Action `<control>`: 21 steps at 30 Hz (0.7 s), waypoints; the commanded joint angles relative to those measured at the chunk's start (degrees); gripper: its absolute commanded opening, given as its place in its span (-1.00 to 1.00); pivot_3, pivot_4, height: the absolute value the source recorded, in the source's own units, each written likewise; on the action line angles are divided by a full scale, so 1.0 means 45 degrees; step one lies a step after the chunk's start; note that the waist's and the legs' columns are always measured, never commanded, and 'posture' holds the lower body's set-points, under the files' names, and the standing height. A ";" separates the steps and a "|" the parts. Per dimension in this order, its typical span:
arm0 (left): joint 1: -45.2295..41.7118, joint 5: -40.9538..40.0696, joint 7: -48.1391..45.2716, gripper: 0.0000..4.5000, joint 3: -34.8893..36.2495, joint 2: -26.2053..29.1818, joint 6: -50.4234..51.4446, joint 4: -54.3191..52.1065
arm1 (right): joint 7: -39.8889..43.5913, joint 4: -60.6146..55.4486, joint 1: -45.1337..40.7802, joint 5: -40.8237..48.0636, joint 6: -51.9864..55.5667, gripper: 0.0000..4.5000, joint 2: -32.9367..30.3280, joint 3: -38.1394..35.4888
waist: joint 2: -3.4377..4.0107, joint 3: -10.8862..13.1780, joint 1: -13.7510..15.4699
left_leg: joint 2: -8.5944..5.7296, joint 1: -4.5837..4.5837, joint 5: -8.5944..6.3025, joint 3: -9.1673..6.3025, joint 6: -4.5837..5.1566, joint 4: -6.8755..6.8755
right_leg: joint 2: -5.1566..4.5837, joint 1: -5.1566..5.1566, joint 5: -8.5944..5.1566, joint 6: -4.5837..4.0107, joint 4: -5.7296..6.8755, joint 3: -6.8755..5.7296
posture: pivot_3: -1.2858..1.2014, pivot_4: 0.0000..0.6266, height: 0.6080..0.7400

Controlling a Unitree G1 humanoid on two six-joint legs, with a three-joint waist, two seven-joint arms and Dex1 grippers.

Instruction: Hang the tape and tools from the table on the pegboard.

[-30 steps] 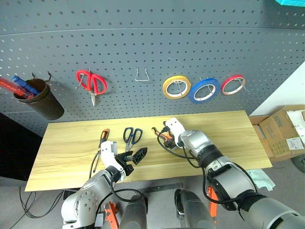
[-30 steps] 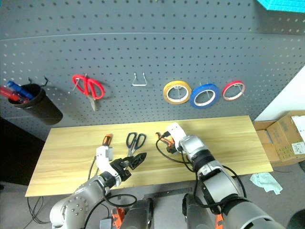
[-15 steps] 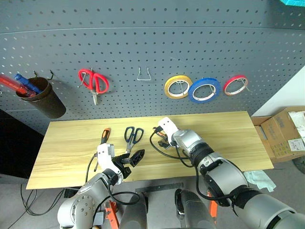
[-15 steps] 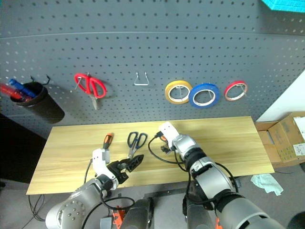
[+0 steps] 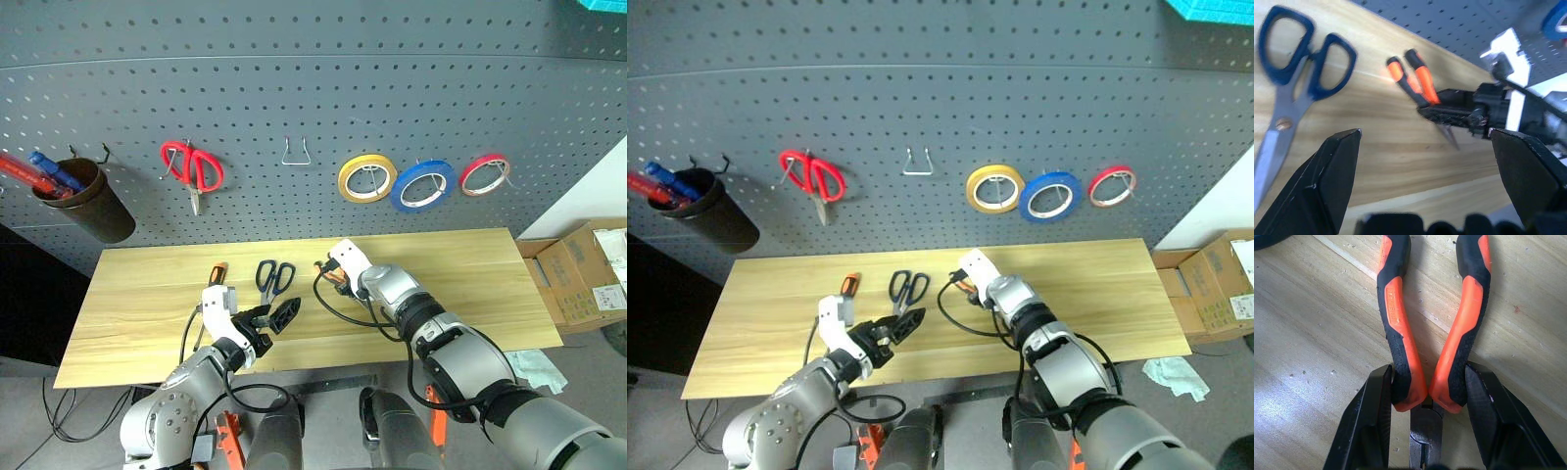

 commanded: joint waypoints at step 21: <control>0.0504 -0.8379 -0.0320 1.00 0.3828 0.4283 0.0826 -0.2296 | 0.2473 -2.0782 0.5157 0.6517 0.8556 -0.22 -0.0386 -0.4803 | -0.0027 -0.0453 0.0095 | 0.0014 -0.0063 -0.0008 -0.0116 -0.0099 0.0007 | -0.0028 -0.0037 -0.0021 0.0048 0.0015 -0.0118 | 0.22 -0.77 1.00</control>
